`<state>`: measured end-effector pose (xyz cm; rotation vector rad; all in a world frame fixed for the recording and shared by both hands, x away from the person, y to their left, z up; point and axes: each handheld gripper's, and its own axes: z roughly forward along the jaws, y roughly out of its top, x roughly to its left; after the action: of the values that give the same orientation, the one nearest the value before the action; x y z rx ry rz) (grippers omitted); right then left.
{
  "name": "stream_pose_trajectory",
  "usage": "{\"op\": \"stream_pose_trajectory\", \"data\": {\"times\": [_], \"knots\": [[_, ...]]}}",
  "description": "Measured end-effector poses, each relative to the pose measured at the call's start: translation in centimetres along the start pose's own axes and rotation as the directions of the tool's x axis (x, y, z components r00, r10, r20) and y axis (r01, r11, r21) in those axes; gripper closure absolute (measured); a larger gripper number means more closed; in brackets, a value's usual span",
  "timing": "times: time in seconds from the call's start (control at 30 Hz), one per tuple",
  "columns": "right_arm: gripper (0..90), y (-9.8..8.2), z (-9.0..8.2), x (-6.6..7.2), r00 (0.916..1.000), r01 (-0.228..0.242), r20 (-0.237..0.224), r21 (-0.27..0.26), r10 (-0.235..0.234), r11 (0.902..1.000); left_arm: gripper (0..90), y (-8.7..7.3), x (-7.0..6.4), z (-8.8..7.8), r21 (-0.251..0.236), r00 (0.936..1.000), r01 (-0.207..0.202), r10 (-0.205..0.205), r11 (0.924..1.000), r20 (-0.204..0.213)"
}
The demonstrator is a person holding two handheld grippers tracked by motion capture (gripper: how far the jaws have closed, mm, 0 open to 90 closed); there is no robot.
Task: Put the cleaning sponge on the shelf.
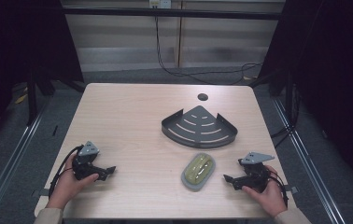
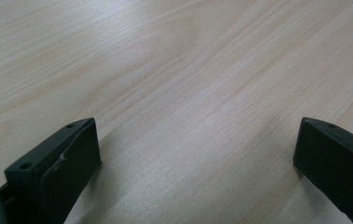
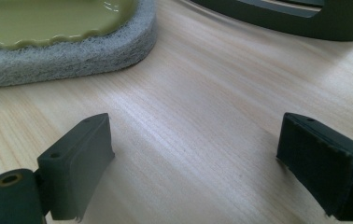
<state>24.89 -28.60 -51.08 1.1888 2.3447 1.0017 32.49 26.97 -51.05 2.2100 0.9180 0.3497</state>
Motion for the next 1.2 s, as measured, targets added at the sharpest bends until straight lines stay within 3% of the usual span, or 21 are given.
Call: {"op": "stream_pose_trajectory", "data": {"times": [0.3, 0.37, 0.43, 0.47, 0.67, 0.9, 1.2], "knots": [[13.9, 1.2, -0.3, 0.4, 0.9999, -0.012, 0.004, 0.121, 0.012, 0.9926, 0.0, 0.0, 0.0, 0.0, 0.0, 1.0, 0.0, 0.0, 1.0, 0.0], [14.7, 1.7, -0.4, 0.5, 0.9998, -0.018, -0.002, 0.173, 0.019, 0.9848, 0.0, 0.0, 0.0, 0.0, 0.002, 1.0, -0.002, 0.002, 1.0, 0.0], [14.9, 1.9, -0.5, 0.5, 0.9993, -0.031, -0.015, 0.189, 0.034, 0.9815, 0.0, 0.0, 0.0, 0.0, 0.001, 1.0, -0.002, 0.002, 1.0, 0.001], [15.7, 2.4, -0.7, 0.6, 0.9973, -0.054, -0.035, 0.232, 0.064, 0.9711, 0.0, 0.0, 0.0, 0.0, -0.001, 1.0, 0.0, 0.0, 1.0, 0.002], [16.3, 4.3, -1.3, 0.7, 0.9937, -0.067, -0.065, 0.311, 0.092, 0.948, 0.0, 0.0, 0.0, 0.0, 0.0, 1.0, -0.002, 0.002, 1.0, 0.002], [17.2, 7.2, -1.9, 1.7, 0.9919, -0.038, -0.1, 0.364, 0.079, 0.9308, 0.0, 0.0, 0.0, 0.0, -0.001, 1.0, 0.001, -0.001, 1.0, 0.001], [19.6, 9.5, -1.1, 3.1, 0.9923, 0.008, -0.115, 0.43, 0.046, 0.903, 0.0, 0.0, 0.0, 0.0, -0.001, 1.0, 0.001, -0.001, 1.0, 0.002]]}}
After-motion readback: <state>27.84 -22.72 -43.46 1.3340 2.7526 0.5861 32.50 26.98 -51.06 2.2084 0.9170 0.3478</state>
